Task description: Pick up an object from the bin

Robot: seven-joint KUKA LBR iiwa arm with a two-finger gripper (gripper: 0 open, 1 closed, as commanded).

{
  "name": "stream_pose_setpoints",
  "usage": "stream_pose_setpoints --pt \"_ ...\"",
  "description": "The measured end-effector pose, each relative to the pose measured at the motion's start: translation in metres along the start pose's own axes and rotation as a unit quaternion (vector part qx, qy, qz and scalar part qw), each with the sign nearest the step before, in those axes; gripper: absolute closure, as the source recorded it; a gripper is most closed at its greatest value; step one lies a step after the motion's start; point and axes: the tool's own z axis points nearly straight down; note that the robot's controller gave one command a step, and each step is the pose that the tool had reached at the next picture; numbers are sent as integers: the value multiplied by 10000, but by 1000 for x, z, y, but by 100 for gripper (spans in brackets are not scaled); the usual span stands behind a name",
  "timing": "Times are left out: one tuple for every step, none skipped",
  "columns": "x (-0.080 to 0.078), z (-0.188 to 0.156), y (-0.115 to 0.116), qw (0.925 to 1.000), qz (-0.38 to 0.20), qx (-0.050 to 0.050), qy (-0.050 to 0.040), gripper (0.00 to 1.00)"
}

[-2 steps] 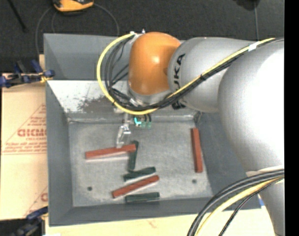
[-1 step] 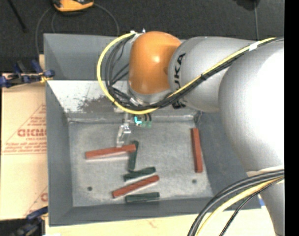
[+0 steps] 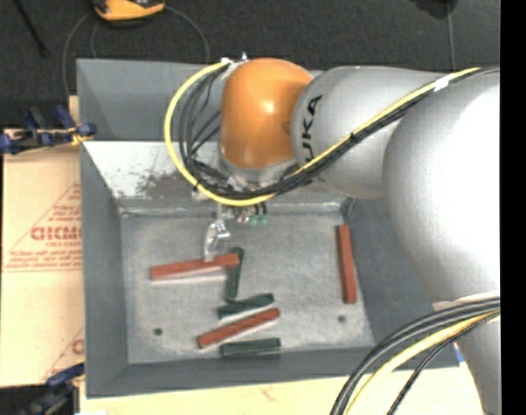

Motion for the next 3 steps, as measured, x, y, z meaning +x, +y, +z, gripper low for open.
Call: stream_pose_setpoints --pt "8 53 6 9986 -535 -32 -44 100" --pt "8 53 6 9986 -531 -33 -44 100" --pt "23 -114 37 9994 -357 -25 -27 100"
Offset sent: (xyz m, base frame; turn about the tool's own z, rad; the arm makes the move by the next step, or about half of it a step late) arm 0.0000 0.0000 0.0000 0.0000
